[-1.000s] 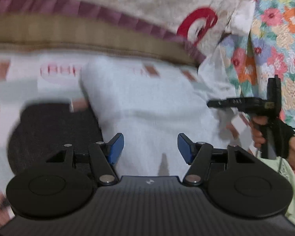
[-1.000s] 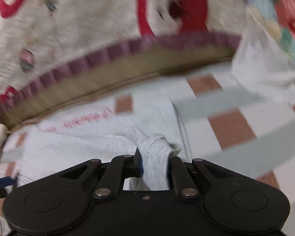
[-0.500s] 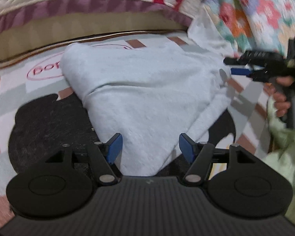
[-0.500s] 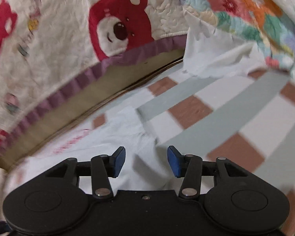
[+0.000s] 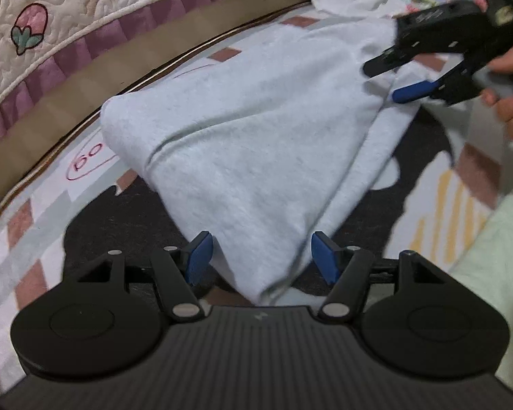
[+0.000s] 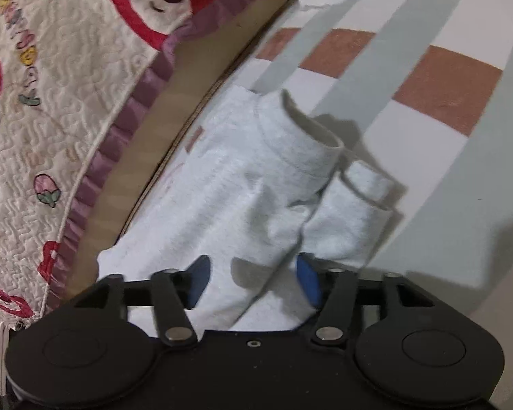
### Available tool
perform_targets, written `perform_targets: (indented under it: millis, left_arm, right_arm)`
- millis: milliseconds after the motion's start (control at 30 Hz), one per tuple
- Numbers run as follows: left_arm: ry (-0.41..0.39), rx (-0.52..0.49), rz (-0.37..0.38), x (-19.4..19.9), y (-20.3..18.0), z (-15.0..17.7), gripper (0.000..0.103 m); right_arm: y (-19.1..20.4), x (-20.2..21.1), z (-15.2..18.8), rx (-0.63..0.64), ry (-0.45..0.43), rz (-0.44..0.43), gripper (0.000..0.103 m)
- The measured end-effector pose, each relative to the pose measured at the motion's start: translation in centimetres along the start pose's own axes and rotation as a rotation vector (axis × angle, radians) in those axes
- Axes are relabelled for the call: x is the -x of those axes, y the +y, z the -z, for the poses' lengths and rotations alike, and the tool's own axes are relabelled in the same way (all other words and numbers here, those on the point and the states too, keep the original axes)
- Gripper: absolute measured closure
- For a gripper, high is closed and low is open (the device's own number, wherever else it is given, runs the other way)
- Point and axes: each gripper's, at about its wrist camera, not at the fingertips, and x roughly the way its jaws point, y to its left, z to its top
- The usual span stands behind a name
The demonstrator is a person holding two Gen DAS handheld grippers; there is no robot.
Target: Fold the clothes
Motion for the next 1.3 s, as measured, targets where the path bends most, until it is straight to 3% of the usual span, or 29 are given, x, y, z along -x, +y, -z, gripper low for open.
perform_targets:
  millis: [100, 167, 200, 333, 400, 433, 500, 567, 767, 900, 967, 1033, 1267, 1300]
  left_arm:
    - [-0.050, -0.045, -0.011, 0.2, -0.8, -0.1, 0.040]
    - [-0.050, -0.081, -0.023, 0.1, -1.4, -0.6, 0.038]
    - [-0.043, -0.095, -0.027, -0.1, -1.7, -0.8, 0.036]
    - [-0.014, -0.129, -0.051, -1.3, -2.4, -1.2, 0.031]
    - [-0.016, -0.136, -0.081, -1.7, -2.6, -1.1, 0.033]
    - [-0.017, -0.139, -0.096, -1.9, -2.6, -1.0, 0.037]
    - [-0.037, -0.116, -0.125, -1.5, -2.3, -1.1, 0.077]
    - [-0.068, -0.058, -0.139, -0.3, -1.4, -1.0, 0.091]
    - [-0.103, 0.092, -0.164, 2.0, 0.2, 0.1, 0.095]
    - [-0.085, 0.058, -0.163, 1.9, -0.4, 0.4, 0.095]
    - [-0.078, 0.053, -0.165, 1.7, -0.5, 0.4, 0.095]
    - [-0.077, 0.065, -0.159, 1.8, -0.2, 0.3, 0.095]
    - [-0.093, 0.103, -0.137, 2.4, 0.7, -0.2, 0.096]
    - [-0.095, 0.111, -0.132, 2.4, 0.8, -0.2, 0.096]
  right_arm:
    - [0.9, -0.3, 0.5, 0.028, -0.054, 0.024, 0.042]
    - [1.3, -0.5, 0.1, 0.038, -0.073, 0.023, 0.090]
    - [1.3, -0.4, -0.1, 0.030, -0.086, 0.007, 0.096]
    - [2.2, 2.4, -0.3, 0.057, -0.177, -0.088, 0.096]
    - [2.7, 3.3, -0.4, 0.078, -0.174, -0.107, 0.096]
    - [2.7, 3.6, -0.6, 0.071, -0.167, -0.115, 0.096]
    - [2.3, 3.8, -0.8, 0.021, -0.147, -0.130, 0.096]
    - [1.9, 4.0, -0.9, -0.020, -0.125, -0.137, 0.096]
    - [1.1, 2.8, 0.8, -0.003, 0.011, -0.073, 0.097]
    - [1.7, 2.2, 2.0, 0.128, 0.040, 0.010, 0.097]
    - [2.7, 2.0, 2.3, 0.253, 0.062, 0.082, 0.096]
    - [4.1, 1.8, 2.3, 0.359, 0.115, 0.151, 0.089]
    - [16.5, -3.3, 0.5, 0.792, 0.310, 0.046, 0.087]
    - [18.3, -4.0, 0.2, 0.854, 0.338, 0.030, 0.070]
